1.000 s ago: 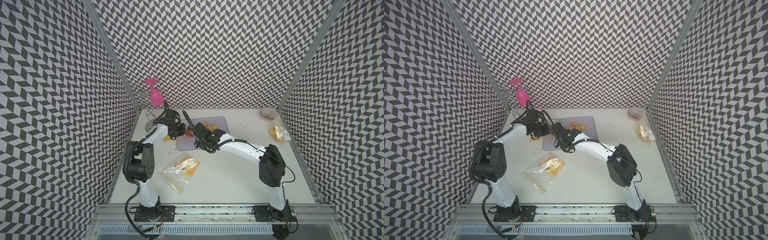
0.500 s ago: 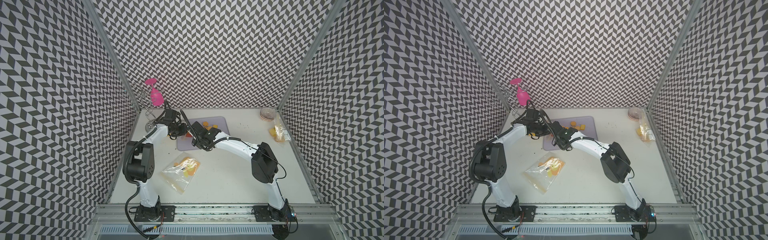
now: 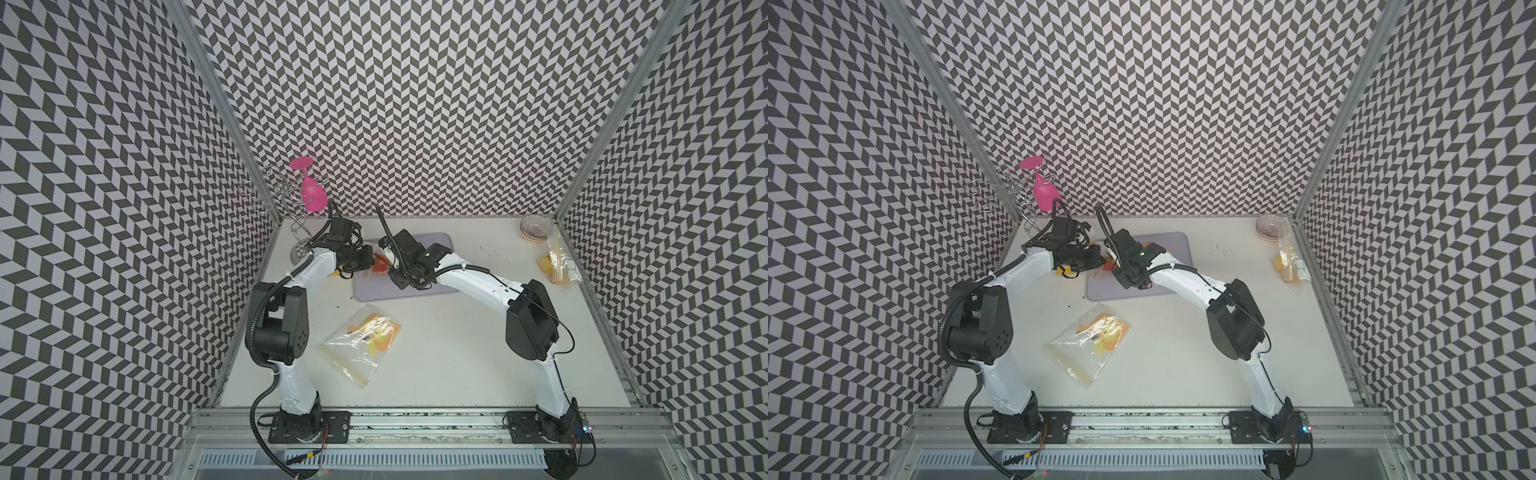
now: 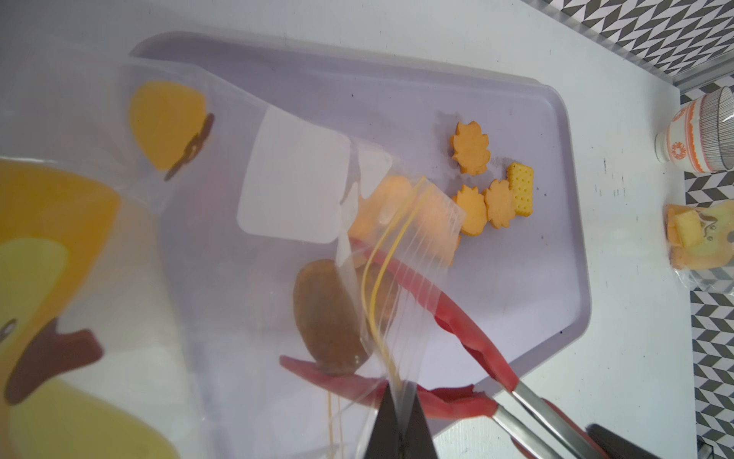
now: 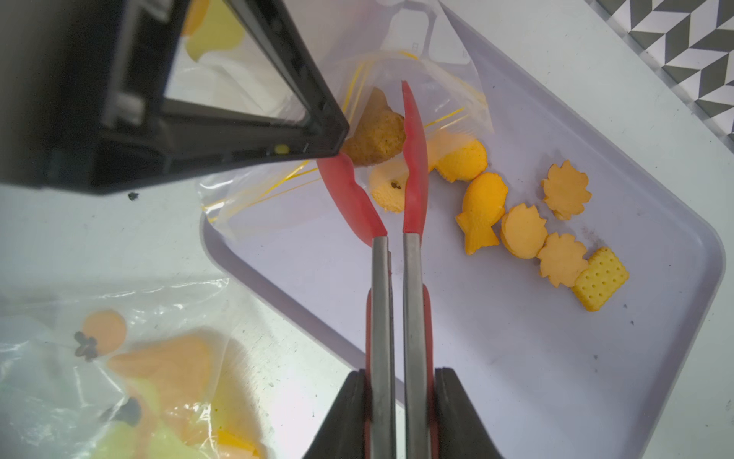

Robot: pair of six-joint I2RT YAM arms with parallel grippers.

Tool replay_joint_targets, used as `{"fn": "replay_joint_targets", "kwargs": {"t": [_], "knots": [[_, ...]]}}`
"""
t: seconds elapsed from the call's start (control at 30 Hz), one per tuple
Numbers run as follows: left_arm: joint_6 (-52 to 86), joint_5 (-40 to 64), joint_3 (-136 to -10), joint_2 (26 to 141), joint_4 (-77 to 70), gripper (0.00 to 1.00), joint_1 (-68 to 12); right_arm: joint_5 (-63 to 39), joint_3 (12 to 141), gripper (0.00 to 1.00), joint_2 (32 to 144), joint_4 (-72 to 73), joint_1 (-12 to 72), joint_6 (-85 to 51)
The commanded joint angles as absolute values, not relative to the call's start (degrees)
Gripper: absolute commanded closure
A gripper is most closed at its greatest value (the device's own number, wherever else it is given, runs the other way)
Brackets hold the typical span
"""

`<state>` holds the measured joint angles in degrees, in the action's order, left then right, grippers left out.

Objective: Put the cookies into a resealable bag to prevent moisture
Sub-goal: Place the cookie in the ziploc bag.

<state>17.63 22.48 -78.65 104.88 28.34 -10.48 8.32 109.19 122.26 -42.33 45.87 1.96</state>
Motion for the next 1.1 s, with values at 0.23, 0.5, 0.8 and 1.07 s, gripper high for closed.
{"fn": "replay_joint_targets", "kwargs": {"t": [0.23,0.5,0.8,1.07], "knots": [[17.4,22.1,-78.4,102.6,27.9,1.0,-9.9,9.2,113.1,0.72,123.0,-43.3,43.7,-3.9],[17.9,21.3,-78.1,102.0,27.7,1.0,-9.3,13.7,114.4,0.74,123.1,-48.7,43.9,0.1],[17.8,24.2,-77.7,101.8,26.6,1.0,-9.1,7.4,115.4,0.74,121.8,-46.2,44.4,0.0],[17.7,24.5,-77.5,101.7,26.5,1.0,-9.1,5.6,115.3,0.65,121.0,-41.3,44.2,-4.8]]}}
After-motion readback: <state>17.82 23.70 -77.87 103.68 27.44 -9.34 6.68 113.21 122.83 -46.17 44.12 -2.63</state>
